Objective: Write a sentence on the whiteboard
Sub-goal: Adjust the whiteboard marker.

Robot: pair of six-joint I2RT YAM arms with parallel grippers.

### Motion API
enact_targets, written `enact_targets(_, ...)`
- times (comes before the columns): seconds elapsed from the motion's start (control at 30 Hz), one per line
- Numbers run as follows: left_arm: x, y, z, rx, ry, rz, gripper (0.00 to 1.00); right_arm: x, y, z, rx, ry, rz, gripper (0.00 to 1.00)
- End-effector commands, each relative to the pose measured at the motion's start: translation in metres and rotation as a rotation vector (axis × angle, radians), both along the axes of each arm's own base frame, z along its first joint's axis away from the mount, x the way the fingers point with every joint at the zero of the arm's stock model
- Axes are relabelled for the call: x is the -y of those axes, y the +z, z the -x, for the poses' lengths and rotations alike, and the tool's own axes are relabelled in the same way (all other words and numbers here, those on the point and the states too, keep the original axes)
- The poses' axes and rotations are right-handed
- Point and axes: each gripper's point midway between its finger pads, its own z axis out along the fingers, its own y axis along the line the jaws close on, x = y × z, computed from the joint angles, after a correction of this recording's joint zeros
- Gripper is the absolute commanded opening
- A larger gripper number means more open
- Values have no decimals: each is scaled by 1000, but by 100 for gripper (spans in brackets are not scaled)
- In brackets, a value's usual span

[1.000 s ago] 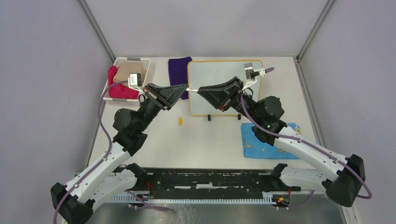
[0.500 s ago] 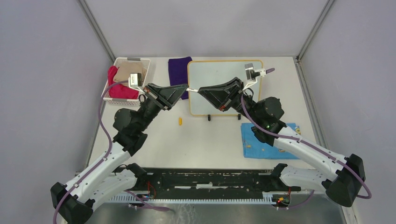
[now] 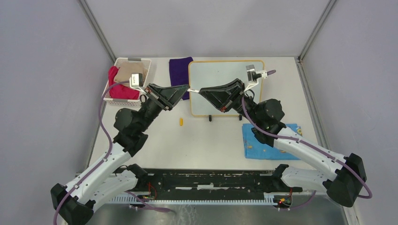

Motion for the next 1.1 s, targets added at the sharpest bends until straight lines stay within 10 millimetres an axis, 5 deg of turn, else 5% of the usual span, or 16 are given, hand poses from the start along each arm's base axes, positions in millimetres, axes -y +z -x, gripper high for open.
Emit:
enact_targets(0.0,0,-6,-5,-21,39,-77,45,14,32,20,106,17,-74,0)
enact_targets(0.1,-9,-5,-5,-24,92,-114,70,19,26,15,109,-36,-22,0)
enact_targets(0.23,-27,0,-2,0,192,-181,83,33,16,2,119,-177,91,0)
enact_targets(0.43,-50,-3,7,91,314,-392,85,76,-18,-28,123,-493,379,0)
enact_targets(0.77,-88,-78,0,78,481,-796,84,140,-91,-42,97,-915,814,0)
enact_targets(1.07,-84,-117,-17,-17,474,-881,85,171,-141,-48,28,-1089,952,0)
